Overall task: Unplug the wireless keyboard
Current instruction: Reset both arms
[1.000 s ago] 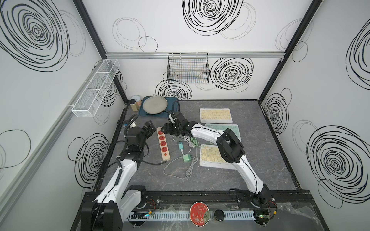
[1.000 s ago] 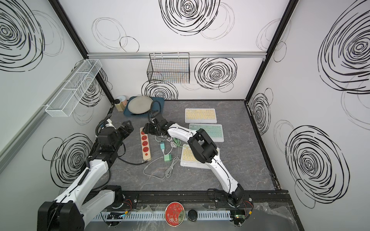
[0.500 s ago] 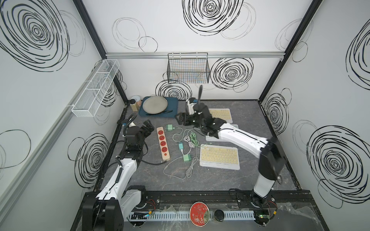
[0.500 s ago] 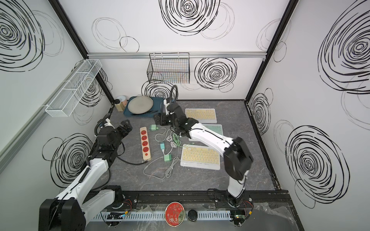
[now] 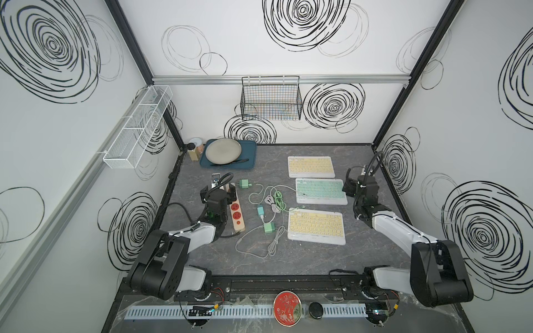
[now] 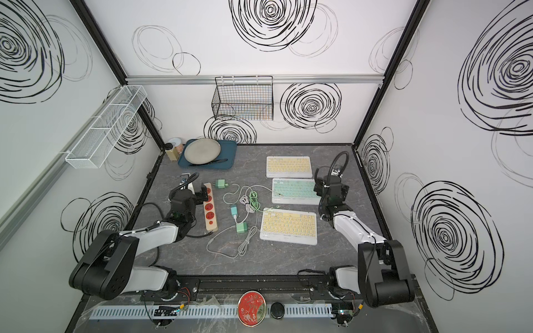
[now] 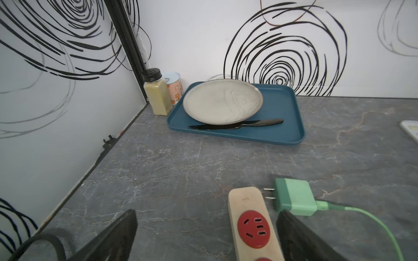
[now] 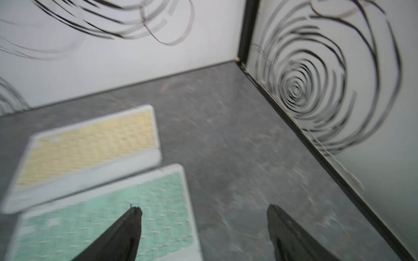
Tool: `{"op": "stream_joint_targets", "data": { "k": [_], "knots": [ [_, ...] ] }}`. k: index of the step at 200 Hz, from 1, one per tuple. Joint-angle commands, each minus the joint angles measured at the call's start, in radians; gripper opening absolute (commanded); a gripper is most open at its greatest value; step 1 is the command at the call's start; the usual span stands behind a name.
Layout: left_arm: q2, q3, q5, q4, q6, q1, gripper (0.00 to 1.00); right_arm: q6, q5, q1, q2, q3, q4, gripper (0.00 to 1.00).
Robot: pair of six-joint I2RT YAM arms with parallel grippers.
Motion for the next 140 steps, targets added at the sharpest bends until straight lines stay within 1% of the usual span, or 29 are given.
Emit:
{"op": "stream_joint_targets", "data": {
  "k": [1, 8, 17, 23, 29, 38, 53, 58, 63, 68, 74, 81, 86, 91, 96, 100, 107, 113, 127, 134, 140],
  "knots": [
    [-0.007, -0.061, -0.031, 0.231, 0.068, 0.018, 0.99, -0.050, -0.054, -0.023, 0.069, 0.006, 0.203, 0.89],
    [-0.001, -0.100, -0.010, 0.314, 0.058, 0.037, 0.99, -0.076, -0.072, -0.021, 0.108, -0.004, 0.253, 0.89],
    [0.030, -0.136, 0.001, 0.399, 0.005, 0.079, 1.00, -0.088, -0.099, -0.025, 0.159, -0.020, 0.323, 0.89],
    [0.057, -0.151, 0.058, 0.474, -0.006, 0.114, 1.00, -0.094, -0.122, -0.031, 0.199, -0.015, 0.348, 0.89],
    [0.055, -0.147, 0.106, 0.454, -0.014, 0.131, 0.99, -0.107, -0.124, -0.030, 0.219, 0.002, 0.341, 0.89],
    [0.053, -0.129, 0.106, 0.413, -0.015, 0.130, 0.99, -0.099, -0.145, -0.030, 0.212, 0.030, 0.267, 0.90],
    [0.076, -0.146, 0.127, 0.455, -0.009, 0.129, 0.99, -0.118, -0.194, -0.032, 0.185, -0.018, 0.327, 0.91],
    [0.093, -0.158, 0.127, 0.502, -0.005, 0.129, 1.00, -0.121, -0.212, -0.036, 0.172, -0.052, 0.369, 0.93],
    [0.110, -0.172, 0.126, 0.548, 0.003, 0.126, 0.99, -0.118, -0.229, -0.046, 0.154, -0.085, 0.416, 0.99],
    [0.118, -0.180, 0.121, 0.579, 0.009, 0.121, 0.99, -0.111, -0.263, -0.062, 0.138, -0.122, 0.461, 1.00],
    [0.112, -0.178, 0.122, 0.565, 0.005, 0.120, 0.99, -0.107, -0.326, -0.091, 0.140, -0.186, 0.556, 1.00],
    [0.108, -0.174, 0.126, 0.545, 0.000, 0.123, 0.99, -0.139, -0.394, -0.110, 0.174, -0.257, 0.769, 1.00],
    [0.111, -0.175, 0.124, 0.556, 0.004, 0.123, 0.99, -0.148, -0.407, -0.110, 0.201, -0.288, 0.866, 1.00],
    [0.113, -0.175, 0.124, 0.561, 0.005, 0.123, 1.00, -0.150, -0.406, -0.110, 0.218, -0.292, 0.906, 1.00],
    [0.111, -0.173, 0.123, 0.553, 0.005, 0.122, 0.99, -0.151, -0.401, -0.109, 0.216, -0.280, 0.883, 1.00],
    [0.109, -0.174, 0.122, 0.550, 0.004, 0.122, 0.99, -0.153, -0.400, -0.108, 0.205, -0.260, 0.818, 1.00],
    [0.112, -0.175, 0.120, 0.558, 0.005, 0.122, 1.00, -0.152, -0.399, -0.106, 0.169, -0.215, 0.677, 1.00],
    [0.113, -0.174, 0.116, 0.556, 0.007, 0.119, 0.99, -0.105, -0.377, -0.106, 0.140, -0.176, 0.536, 1.00],
    [0.113, -0.171, 0.107, 0.553, 0.012, 0.113, 0.99, -0.130, -0.388, -0.104, 0.158, -0.213, 0.652, 1.00],
    [0.112, -0.170, 0.106, 0.549, 0.013, 0.111, 0.99, -0.141, -0.395, -0.104, 0.151, -0.210, 0.638, 1.00],
    [0.113, -0.170, 0.105, 0.550, 0.013, 0.110, 0.99, -0.114, -0.387, -0.105, 0.148, -0.185, 0.590, 1.00]
  ]
}}
